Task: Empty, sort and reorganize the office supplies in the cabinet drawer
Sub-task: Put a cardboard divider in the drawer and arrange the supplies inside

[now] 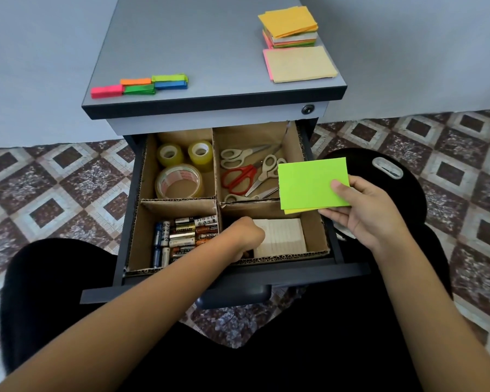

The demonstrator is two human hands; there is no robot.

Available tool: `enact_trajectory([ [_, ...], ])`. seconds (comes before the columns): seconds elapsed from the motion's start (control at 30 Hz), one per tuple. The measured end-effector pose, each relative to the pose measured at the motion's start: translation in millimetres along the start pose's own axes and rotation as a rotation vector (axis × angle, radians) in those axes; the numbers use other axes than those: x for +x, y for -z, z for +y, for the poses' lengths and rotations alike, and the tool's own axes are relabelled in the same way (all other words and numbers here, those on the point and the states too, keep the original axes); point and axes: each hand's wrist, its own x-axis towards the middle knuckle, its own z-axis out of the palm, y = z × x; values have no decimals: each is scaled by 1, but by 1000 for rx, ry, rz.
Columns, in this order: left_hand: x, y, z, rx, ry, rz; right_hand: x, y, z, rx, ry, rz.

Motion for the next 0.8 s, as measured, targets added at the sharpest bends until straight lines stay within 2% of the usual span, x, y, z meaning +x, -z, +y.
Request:
enact_trajectory([
  [0.23,-9,7,6,-274,34,-45,-3,-3,2,21,-77,-52],
  [0.47,-49,26,7,-921,-188,-193,-8,-11,12,-35,-121,-126],
  [0.53,-53,30,2,-944,-249,-170,-9,-17,17,-96,-108,-126],
  [0.63,-55,35,-7,-884,-292,-67,-9,-23,22,-325,-14,-93],
  [0.7,-57,41,-13,-825,-309,-9,-8,-25,23,-450,48,-127],
  [0.8,-59,54,-26,-728,-309,89,-9,-30,22,-523,29,-147],
])
